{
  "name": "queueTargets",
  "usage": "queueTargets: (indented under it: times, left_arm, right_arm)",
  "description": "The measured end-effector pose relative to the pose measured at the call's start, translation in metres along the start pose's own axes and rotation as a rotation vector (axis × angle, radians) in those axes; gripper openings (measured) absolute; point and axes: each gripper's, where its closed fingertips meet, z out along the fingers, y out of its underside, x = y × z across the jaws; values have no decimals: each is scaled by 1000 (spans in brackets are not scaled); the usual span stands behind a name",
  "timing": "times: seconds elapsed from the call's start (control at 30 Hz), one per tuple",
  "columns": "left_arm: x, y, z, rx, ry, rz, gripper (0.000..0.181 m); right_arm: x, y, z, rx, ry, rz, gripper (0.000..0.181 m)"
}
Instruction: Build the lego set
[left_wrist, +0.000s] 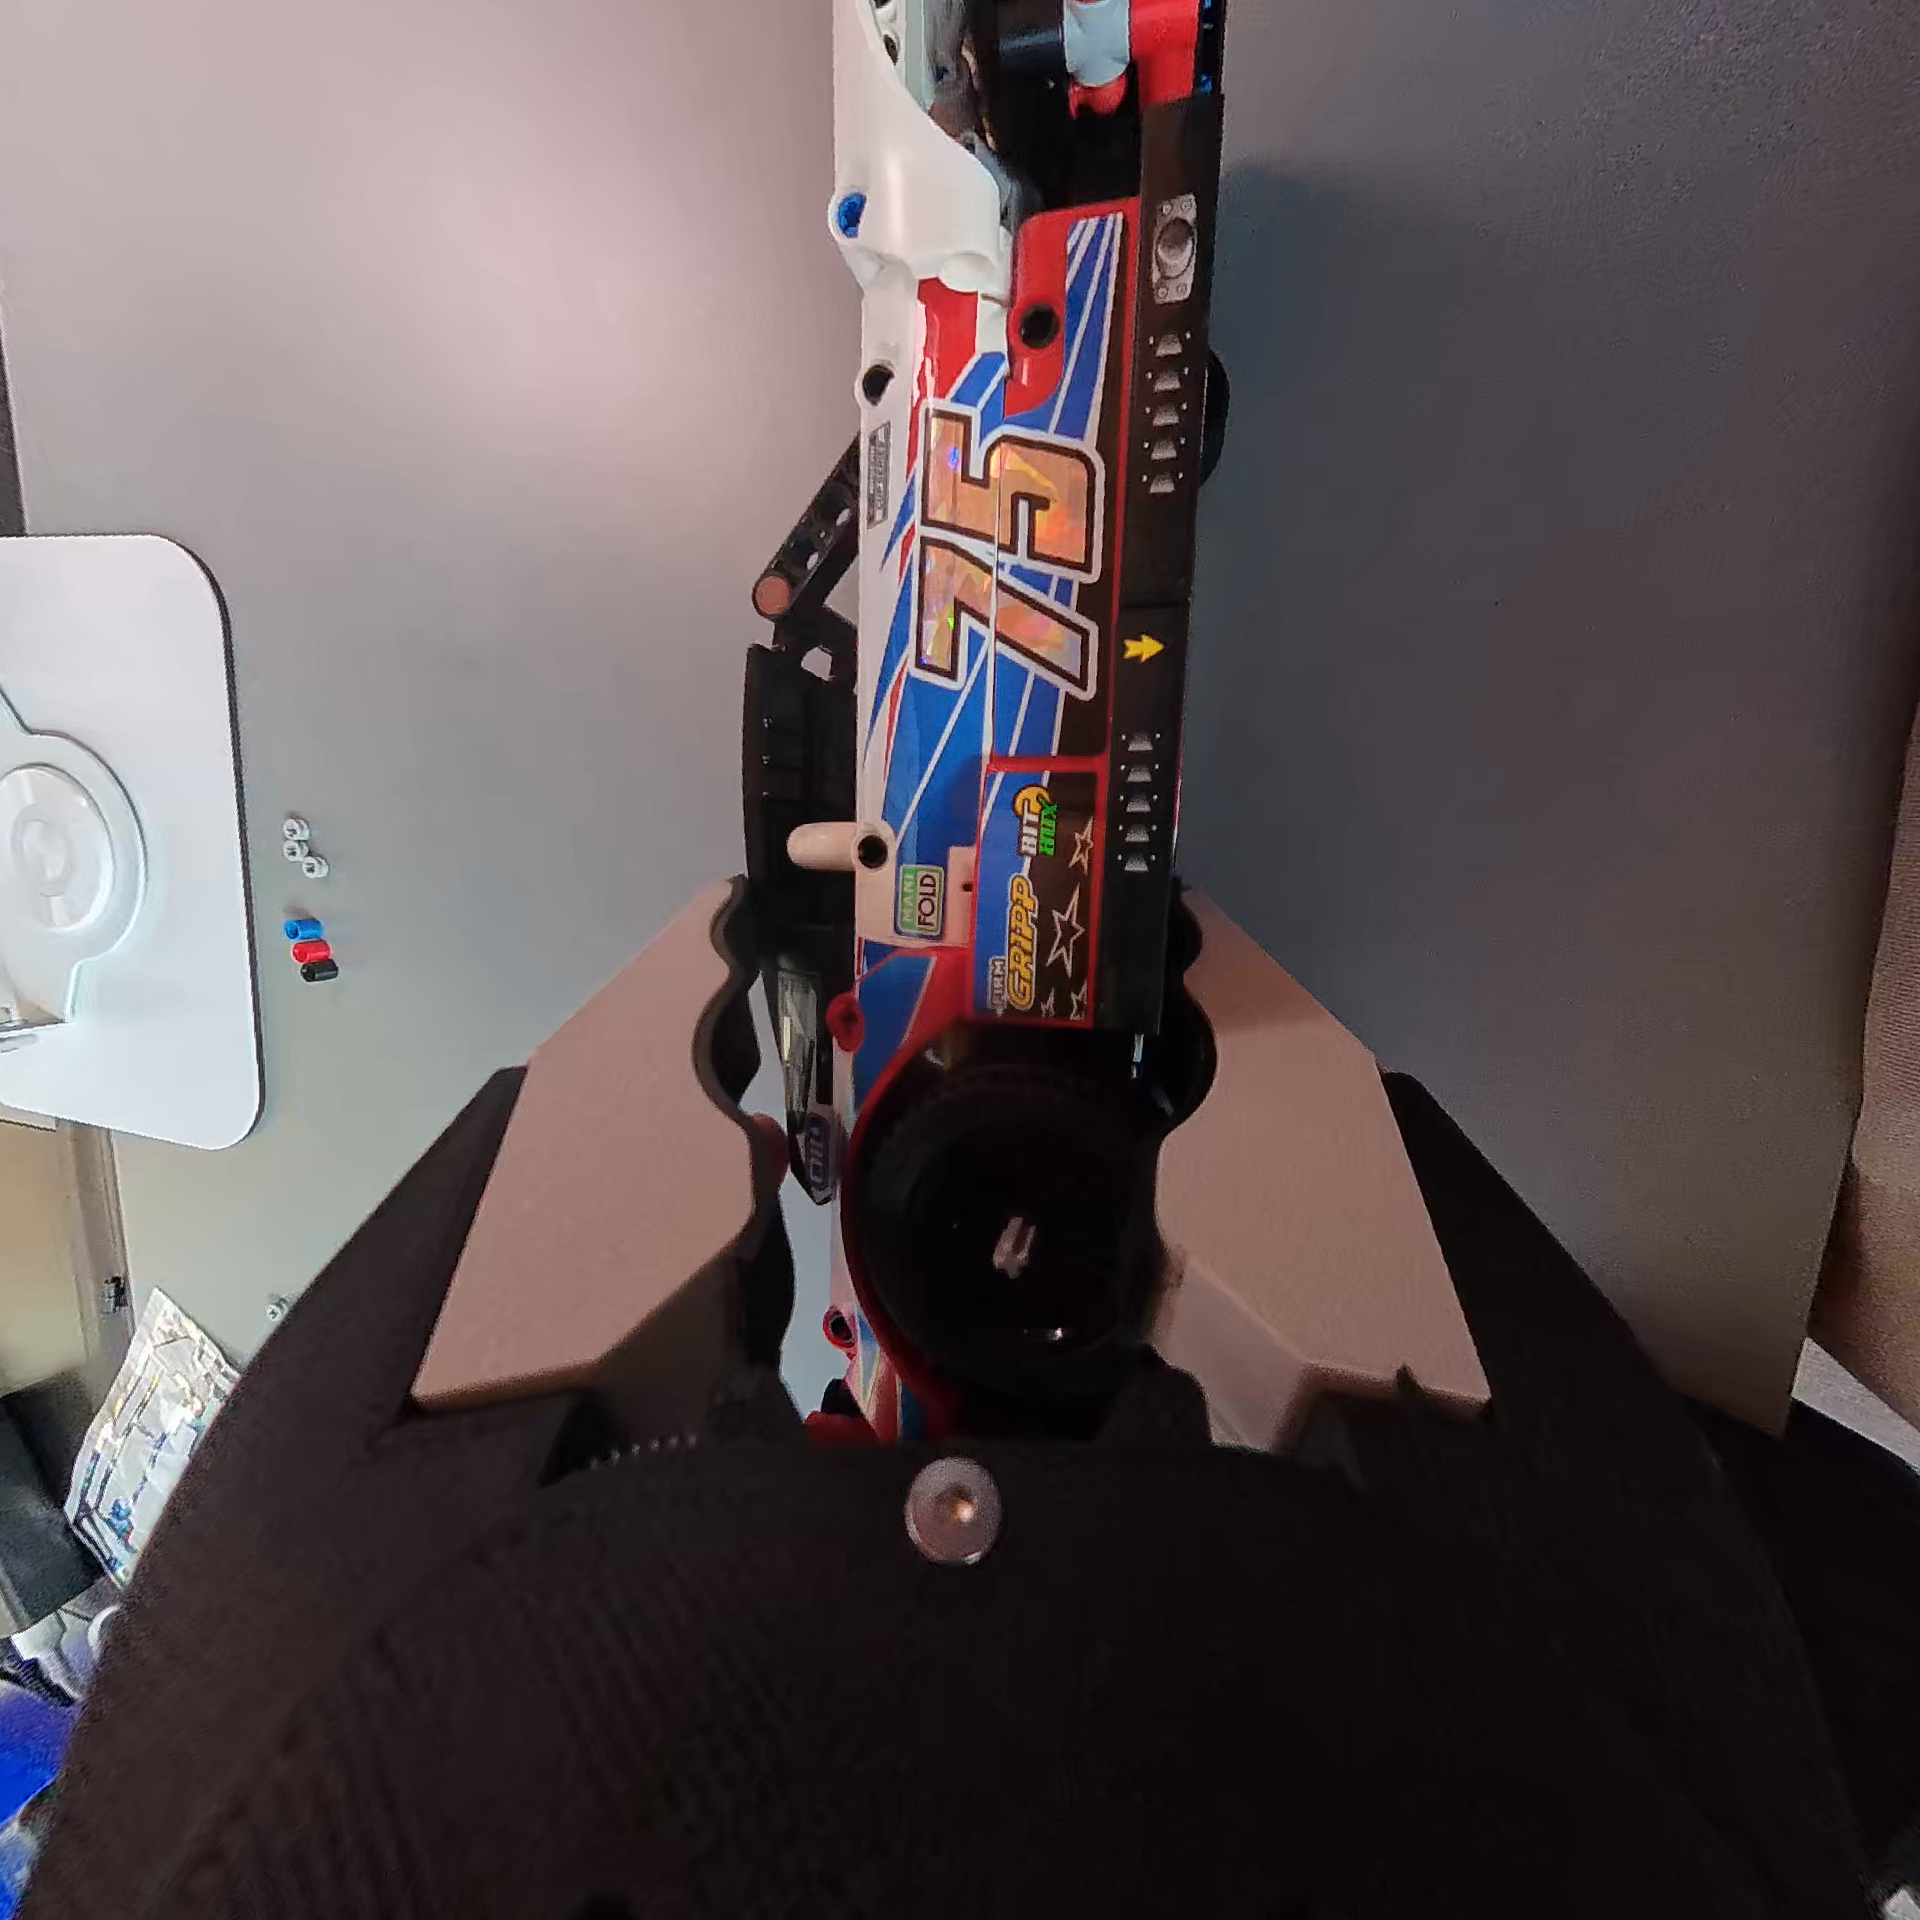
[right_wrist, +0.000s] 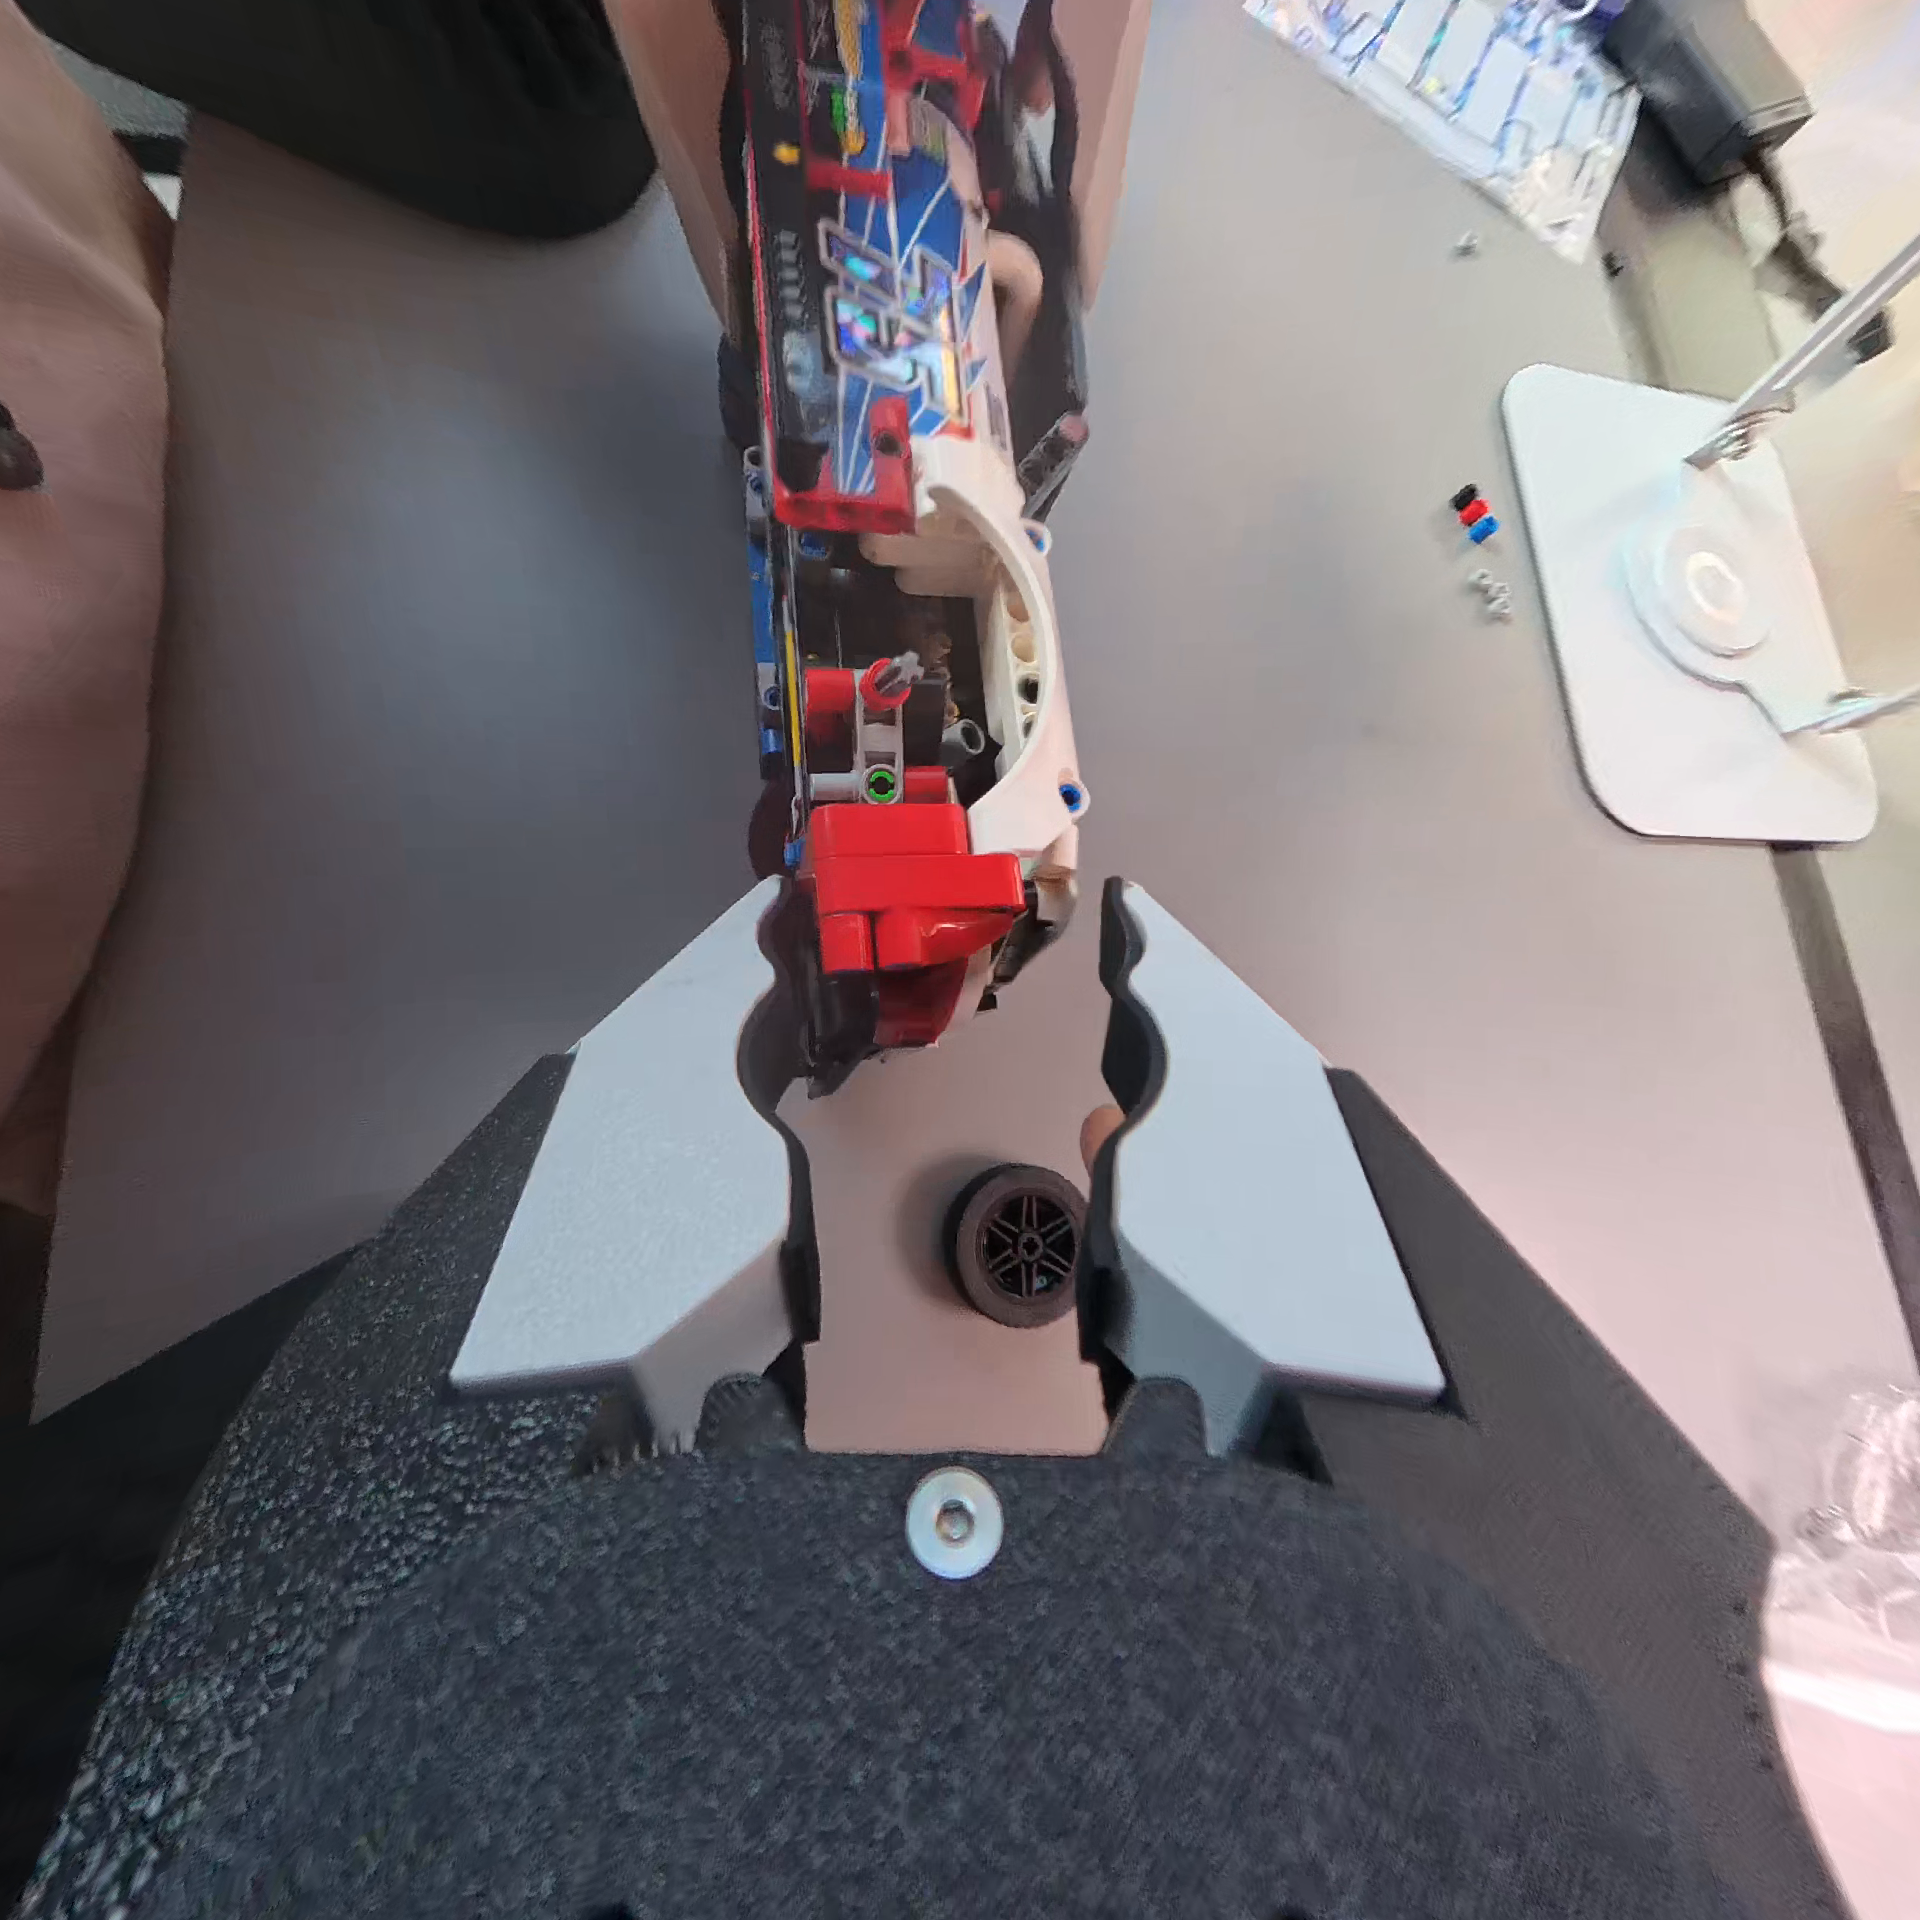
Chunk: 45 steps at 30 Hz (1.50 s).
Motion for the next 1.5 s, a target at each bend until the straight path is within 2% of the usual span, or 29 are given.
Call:
queueTargets:
  times: [0.1,0.17,0.2,0.27,0.37,0.47,0.53,0.6,0.67,0.77,0.9,1.1,1.3,1.5]
  left_arm:
    - [1,0,-1,11,-28,-14,75]
    - [1,-1,-2,19,-44,-28,74]
    - [1,-1,-2,22,-50,-33,74]
    - [1,-1,-2,21,-61,-39,74]
    - [1,-1,-2,10,-65,-38,74]
    - [1,0,-2,5,-58,-36,75]
    - [1,0,-2,4,-53,-33,75]
    - [0,0,-2,2,-54,-32,75]
    - [0,1,-2,-2,-59,-27,75]
    - [0,0,-3,6,-58,-22,75]
    - [0,0,-3,3,-42,0,76]
    - [-2,3,-3,-13,7,19,80]
    - [-4,4,-2,5,47,8,80]
    - [-2,1,-3,41,14,4,78]
  right_arm:
    - [6,-16,-33,59,179,-4,50]
    - [-4,-29,-55,129,286,-19,31]
    - [-18,-34,-60,167,281,-3,23]
    - [-49,-38,-47,188,231,75,16]
    - [-68,-16,8,47,279,168,16]
    - [-65,-1,53,-53,394,195,17]
    - [-52,7,66,-103,474,209,17]
    - [-48,13,75,-142,471,222,16]
    - [-47,13,77,-159,469,177,20]
    - [-46,14,76,-240,454,62,13]
    - [-43,16,76,-354,453,-219,8]
    - [-44,19,85,-515,406,-449,6]
    - [-43,18,88,-605,375,-499,6]
    - [-56,12,79,-423,365,-344,16]
